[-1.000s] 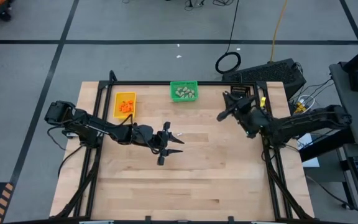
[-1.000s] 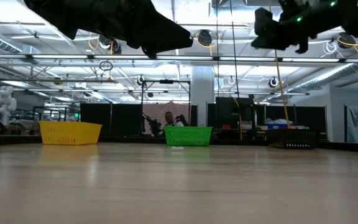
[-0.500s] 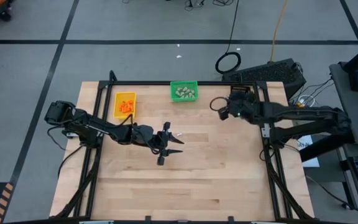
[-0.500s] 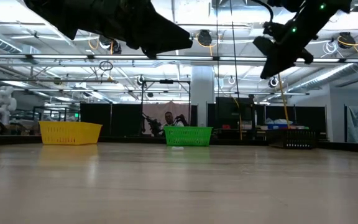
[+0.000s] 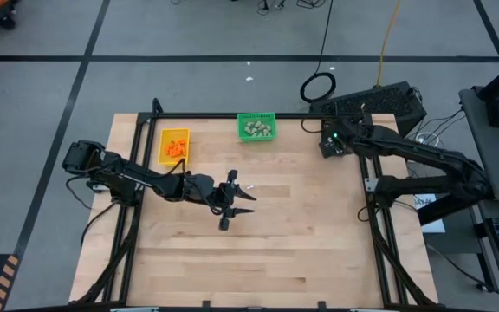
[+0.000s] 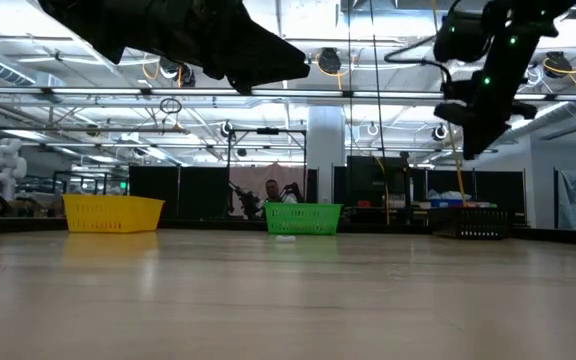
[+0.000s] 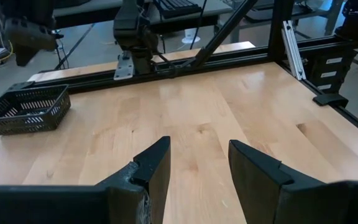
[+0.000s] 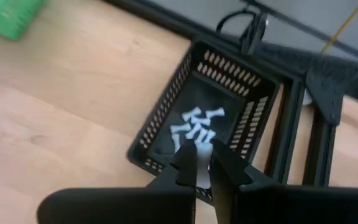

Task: Sort Halloween decoration
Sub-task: Put the white bone toy into the black bin

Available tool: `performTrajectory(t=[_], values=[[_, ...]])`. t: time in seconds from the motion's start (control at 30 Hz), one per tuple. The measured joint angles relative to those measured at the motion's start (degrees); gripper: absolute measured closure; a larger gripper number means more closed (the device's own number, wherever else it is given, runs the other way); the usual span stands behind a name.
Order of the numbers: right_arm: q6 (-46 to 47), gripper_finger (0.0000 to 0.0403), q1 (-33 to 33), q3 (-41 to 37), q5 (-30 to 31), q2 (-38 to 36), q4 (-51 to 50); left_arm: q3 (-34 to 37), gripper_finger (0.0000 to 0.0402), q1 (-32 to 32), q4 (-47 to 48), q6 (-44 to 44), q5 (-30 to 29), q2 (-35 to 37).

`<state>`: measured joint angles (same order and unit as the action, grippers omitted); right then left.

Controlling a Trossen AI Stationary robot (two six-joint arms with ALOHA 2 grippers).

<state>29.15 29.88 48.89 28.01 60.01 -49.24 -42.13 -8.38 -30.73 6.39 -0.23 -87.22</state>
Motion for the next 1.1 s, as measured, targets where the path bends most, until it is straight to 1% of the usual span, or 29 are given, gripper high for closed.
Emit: performTrajectory(t=[0.27,0.37,0.5,0.6,0.77,1.1], values=[[-3.2,0.0399,6.7,-5.2,-3.0,2.7,8.7,0.0,0.0240,0.0,0.0,0.0,0.1,0.0],[-4.1,0.0399,8.5,-6.6,-4.3,4.5,11.8,0.0,0.0240,0.0,0.0,0.0,0.1,0.0],[-4.5,0.0399,10.5,-7.4,-4.6,7.8,13.5,0.0,0.0240,0.0,0.0,0.0,0.2,0.0],[-4.7,0.0399,11.3,-7.5,-5.8,10.1,14.7,0.0,0.0240,0.0,0.1,0.0,0.2,0.0],[-5.0,0.0399,12.1,-7.5,-5.9,13.6,17.2,0.0,0.0240,0.0,0.2,0.0,0.2,0.0],[-5.3,0.0398,13.7,-7.5,-5.8,18.6,18.3,0.0,0.0240,0.0,0.4,0.0,0.1,0.0]])
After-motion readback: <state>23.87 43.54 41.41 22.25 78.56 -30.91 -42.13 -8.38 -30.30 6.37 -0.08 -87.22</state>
